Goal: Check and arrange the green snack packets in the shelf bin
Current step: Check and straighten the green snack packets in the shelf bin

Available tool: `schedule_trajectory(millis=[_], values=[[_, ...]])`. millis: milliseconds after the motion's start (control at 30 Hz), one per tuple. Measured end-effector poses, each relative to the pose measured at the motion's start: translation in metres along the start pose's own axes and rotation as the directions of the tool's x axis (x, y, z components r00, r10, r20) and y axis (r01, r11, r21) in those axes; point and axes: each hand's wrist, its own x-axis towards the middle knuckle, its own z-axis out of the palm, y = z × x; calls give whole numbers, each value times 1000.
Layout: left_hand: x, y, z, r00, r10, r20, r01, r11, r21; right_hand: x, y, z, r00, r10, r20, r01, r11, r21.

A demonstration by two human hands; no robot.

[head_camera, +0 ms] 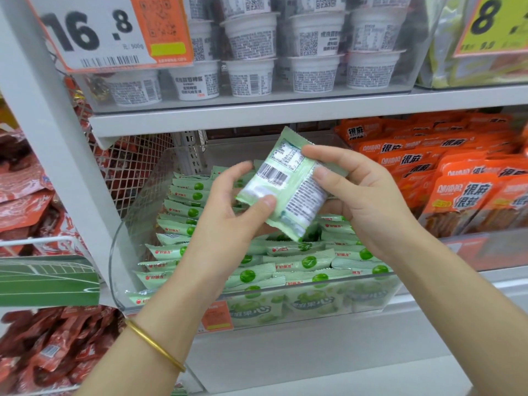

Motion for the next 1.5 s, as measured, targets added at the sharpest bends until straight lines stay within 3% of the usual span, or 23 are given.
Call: schedule_trajectory(millis=[133,200,300,400,467,534,634,967,1134,1367,1501], values=[[6,-2,-2,974,-168,-152,141,975,-174,1,-4,-6,993,45,113,-49,998,36],[8,-2,-4,961,-209,-181,177,968,-179,-1,-6,-7,986,38,161,-42,999,23],[10,-2,-5,956,-242,-168,220,966,-140,-2,-6,-5,989,-46,139,74,977,-200],[10,-1,-4,953,-280,-115,271,958,-92,-1,-6,-7,979,-156,134,202,852,-484],[10,0,-3,952,-290,-96,284,956,-78,0,-8,-9,963,-196,183,266,775,-573],[11,3,-2,955,-276,-110,269,960,-79,0,-8,-11,956,-219,194,292,761,-579],[14,1,-3,965,-167,-199,191,976,105,0,-9,-14,974,-190,124,227,791,-568],[15,-9,1,988,14,-155,45,926,374,5,-6,-18,976,-116,183,216,565,-796],[16,-10,2,989,51,-140,6,925,380,8,-8,-18,964,-90,251,263,476,-839],[16,-11,0,988,64,-139,-7,925,379,6,-21,-17,941,-7,338,286,550,-785],[16,-10,1,989,61,-136,-9,936,351,9,-16,-15,941,29,338,289,454,-843]])
